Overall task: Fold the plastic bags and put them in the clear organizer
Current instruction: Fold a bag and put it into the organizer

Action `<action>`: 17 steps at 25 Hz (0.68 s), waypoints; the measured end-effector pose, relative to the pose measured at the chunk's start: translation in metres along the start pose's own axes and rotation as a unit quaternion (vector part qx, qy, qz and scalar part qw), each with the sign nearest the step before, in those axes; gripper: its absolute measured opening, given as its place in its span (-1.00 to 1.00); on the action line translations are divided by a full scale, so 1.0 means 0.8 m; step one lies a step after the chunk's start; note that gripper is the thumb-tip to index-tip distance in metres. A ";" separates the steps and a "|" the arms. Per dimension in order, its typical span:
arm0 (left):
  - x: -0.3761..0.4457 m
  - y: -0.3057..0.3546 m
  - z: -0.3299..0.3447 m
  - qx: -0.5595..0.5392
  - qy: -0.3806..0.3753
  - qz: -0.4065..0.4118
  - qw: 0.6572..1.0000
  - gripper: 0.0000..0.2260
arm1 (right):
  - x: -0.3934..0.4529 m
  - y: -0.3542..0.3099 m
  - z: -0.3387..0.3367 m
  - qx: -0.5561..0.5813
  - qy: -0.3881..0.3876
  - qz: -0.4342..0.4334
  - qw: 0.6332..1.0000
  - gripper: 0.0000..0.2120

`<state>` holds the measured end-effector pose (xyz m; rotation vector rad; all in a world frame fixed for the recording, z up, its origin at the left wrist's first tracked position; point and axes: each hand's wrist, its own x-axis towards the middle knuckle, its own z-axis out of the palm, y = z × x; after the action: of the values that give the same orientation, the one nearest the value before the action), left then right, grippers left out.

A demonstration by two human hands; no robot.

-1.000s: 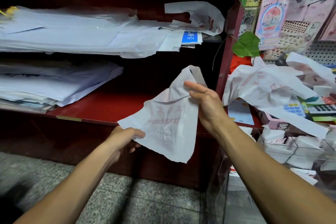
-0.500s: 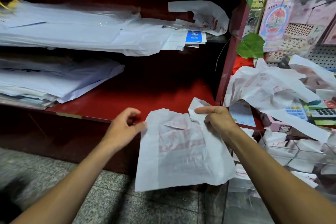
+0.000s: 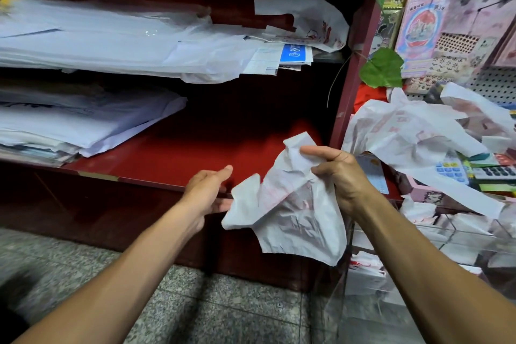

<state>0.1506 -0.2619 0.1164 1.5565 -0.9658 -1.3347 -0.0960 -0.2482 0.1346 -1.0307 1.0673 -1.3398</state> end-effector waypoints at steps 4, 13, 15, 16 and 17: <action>-0.005 0.000 -0.001 0.106 0.033 -0.013 0.994 -0.71 | -0.001 -0.003 -0.004 0.072 0.004 0.011 0.997 -0.43; -0.014 0.005 0.005 -0.109 -0.060 0.018 0.992 -0.76 | 0.000 0.009 -0.006 0.027 0.024 0.029 0.999 -0.45; -0.014 0.012 0.004 -0.151 -0.041 0.129 0.979 -0.69 | -0.001 0.009 -0.006 -0.014 0.042 0.011 0.999 -0.45; -0.013 0.019 0.001 -0.174 -0.041 0.192 0.965 -0.65 | -0.001 0.005 -0.006 0.008 0.044 0.001 0.999 -0.44; -0.011 0.027 -0.004 -0.203 -0.048 0.239 0.948 -0.62 | -0.001 0.000 -0.007 0.050 0.043 -0.001 0.998 -0.43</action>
<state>0.1518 -0.2605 0.1398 0.8815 -0.9736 -1.1704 -0.1013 -0.2471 0.1332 -0.9077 1.0519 -1.4353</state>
